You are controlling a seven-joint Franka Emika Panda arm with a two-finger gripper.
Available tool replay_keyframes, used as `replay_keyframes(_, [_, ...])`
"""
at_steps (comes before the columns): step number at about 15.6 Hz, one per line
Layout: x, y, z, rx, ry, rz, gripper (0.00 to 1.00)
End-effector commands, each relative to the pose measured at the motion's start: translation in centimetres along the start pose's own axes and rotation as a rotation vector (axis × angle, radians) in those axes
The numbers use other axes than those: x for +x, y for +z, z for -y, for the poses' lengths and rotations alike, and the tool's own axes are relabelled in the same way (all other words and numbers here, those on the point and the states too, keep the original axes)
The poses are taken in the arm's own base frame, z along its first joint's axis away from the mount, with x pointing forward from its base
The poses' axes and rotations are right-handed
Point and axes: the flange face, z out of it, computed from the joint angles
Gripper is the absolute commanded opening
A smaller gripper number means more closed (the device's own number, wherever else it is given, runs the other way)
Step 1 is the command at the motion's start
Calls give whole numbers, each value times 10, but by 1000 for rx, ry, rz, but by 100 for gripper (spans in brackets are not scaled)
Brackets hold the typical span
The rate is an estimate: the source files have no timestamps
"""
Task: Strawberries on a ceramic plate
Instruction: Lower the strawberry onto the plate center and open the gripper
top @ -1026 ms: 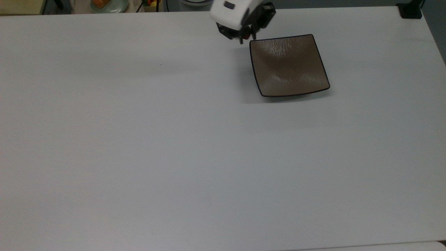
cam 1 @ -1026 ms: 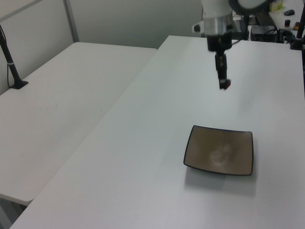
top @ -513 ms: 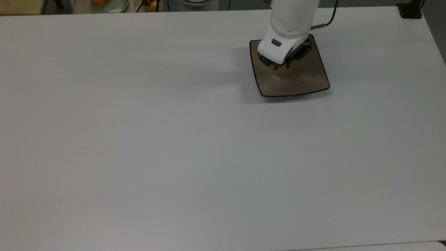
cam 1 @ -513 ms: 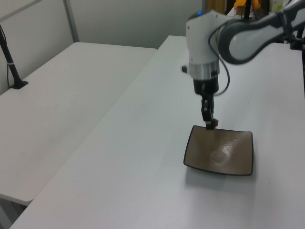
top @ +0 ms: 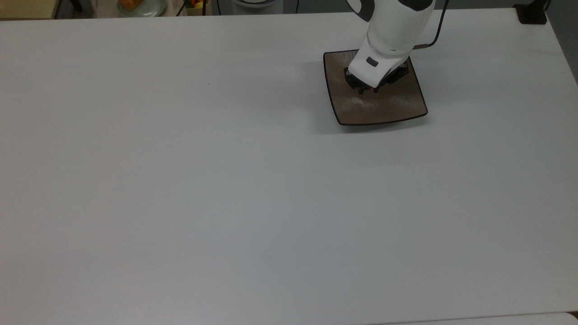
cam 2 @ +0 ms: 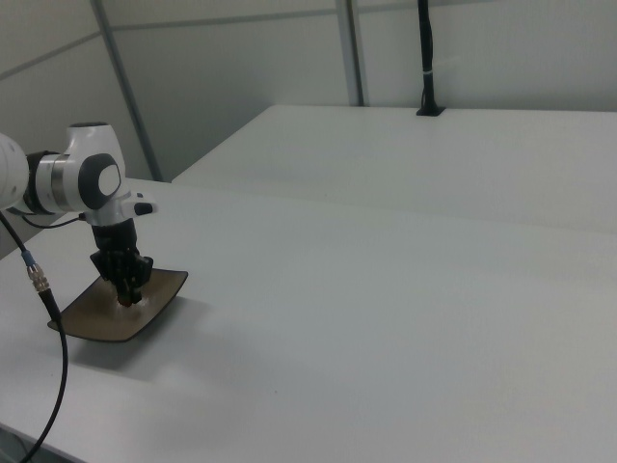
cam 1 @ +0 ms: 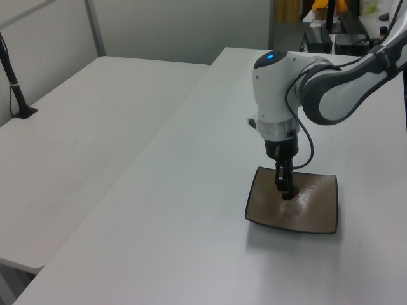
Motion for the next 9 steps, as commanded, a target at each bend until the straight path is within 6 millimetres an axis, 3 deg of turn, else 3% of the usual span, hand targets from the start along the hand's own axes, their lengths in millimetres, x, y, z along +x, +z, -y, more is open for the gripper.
replay_keyframes(1, [-2, 2, 2, -12, 15, -26, 7])
replay_keyframes(2, [-2, 2, 3, -10, 18, -28, 8])
replay_keyframes(3, [0, 0, 4, -3, 33, -47, 20])
replay_keyframes(4, [1, -1, 5, 3, 48, -60, 46])
replay_keyframes(5, [1, 0, 6, 4, 63, -59, 93])
replay_keyframes(6, [1, 0, 6, 4, 74, -59, 100])
replay_keyframes(9, [1, -6, 6, 5, 82, -62, 100])
